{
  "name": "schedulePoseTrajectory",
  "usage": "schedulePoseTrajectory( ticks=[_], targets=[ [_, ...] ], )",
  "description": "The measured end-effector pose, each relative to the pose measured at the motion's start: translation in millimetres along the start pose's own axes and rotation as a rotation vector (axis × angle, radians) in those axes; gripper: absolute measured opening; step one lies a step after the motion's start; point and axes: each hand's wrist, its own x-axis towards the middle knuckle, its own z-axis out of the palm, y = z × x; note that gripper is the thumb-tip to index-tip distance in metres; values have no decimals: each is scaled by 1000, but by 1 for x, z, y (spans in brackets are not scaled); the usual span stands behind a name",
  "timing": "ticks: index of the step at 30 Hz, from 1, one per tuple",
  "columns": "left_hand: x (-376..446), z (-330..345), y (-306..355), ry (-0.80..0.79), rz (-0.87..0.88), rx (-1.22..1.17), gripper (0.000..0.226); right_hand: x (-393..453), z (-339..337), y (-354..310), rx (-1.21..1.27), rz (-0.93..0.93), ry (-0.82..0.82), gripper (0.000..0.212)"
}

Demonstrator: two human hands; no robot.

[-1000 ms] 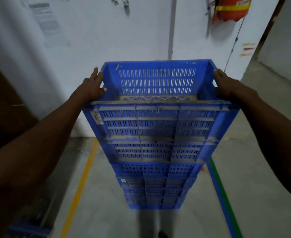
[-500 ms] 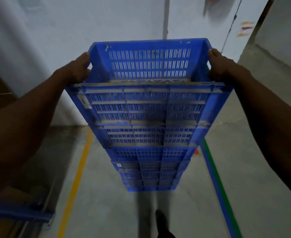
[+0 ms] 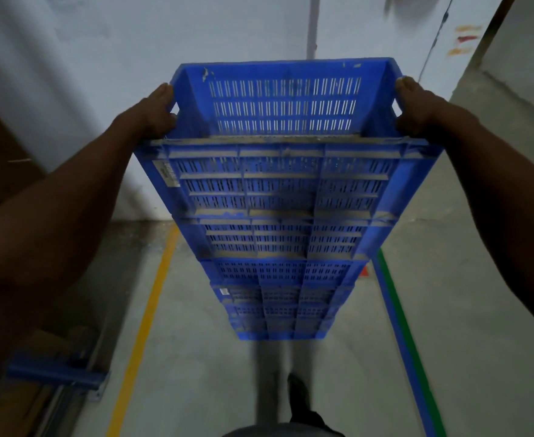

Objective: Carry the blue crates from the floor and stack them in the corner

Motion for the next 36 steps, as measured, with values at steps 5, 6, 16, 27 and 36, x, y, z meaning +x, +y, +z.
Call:
schedulePoseTrajectory(
  ticks=[5,6,16,27,36],
  targets=[
    [-1,11,4,48,-9,-7,67,5,-11,6,46,-50,-16,95],
    [-1,14,5,67,-26,17,67,6,-12,5,50,-55,-10,91],
    [-2,4,9,37,-5,-30,56,-10,-3,-1,54,7,26,87],
    [3,-7,6,26,-60,-78,69,-1,-9,-8,148,6,-33,84],
    [-50,-37,43,436,150,50,66,-42,-43,-49,39,44,213,84]
  ],
)
